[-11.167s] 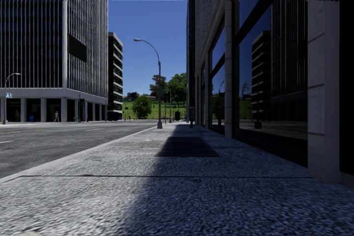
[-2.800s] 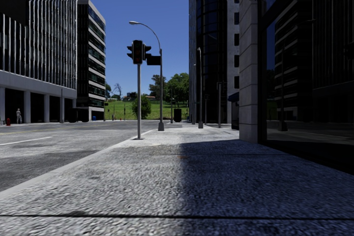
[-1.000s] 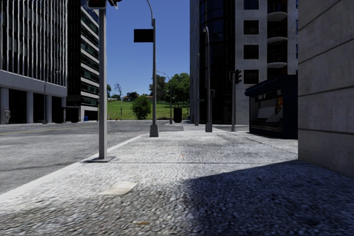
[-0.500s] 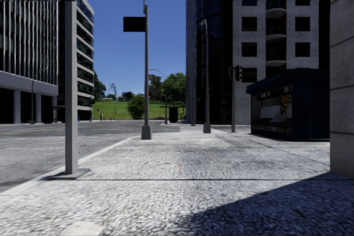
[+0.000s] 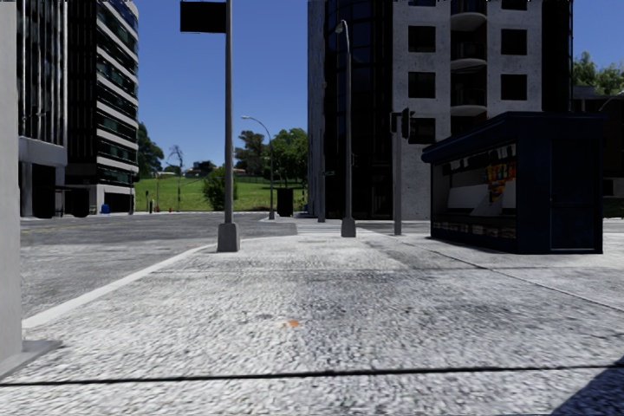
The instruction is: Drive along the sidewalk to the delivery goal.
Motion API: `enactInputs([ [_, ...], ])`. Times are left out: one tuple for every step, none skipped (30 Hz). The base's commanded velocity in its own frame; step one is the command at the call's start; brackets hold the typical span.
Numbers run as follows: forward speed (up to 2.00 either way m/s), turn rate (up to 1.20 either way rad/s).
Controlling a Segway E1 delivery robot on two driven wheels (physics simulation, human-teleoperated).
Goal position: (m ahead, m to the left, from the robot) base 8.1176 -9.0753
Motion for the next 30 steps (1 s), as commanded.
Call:
enactInputs([
  [1.56, -0.49],
  [1.56, -0.49],
  [1.56, -0.49],
  [1.56, -0.49],
  [1.56, -0.49],
  [1.56, -0.49],
  [1.56, -0.49],
  [1.56, -0.49],
  [1.56, -0.49],
  [1.56, -0.49],
  [1.56, -0.49],
  [1.56, -0.49],
  [1.56, -0.49],
  [1.56, -0.49],
  [1.56, -0.49],
  [1.56, -0.49],
  [1.56, -0.49],
  [1.56, -0.49],
  [1.56, -0.49],
  [1.56, -0.49],
  [1.56, -0.49],
  [1.56, -0.49],
  [1.56, -0.49],
  [1.56, -0.49],
  [1.56, -0.49],
  [1.56, -0.49],
  [1.56, -0.49],
  [1.56, -0.49],
  [1.56, -0.49],
  [1.55, -0.49],
])
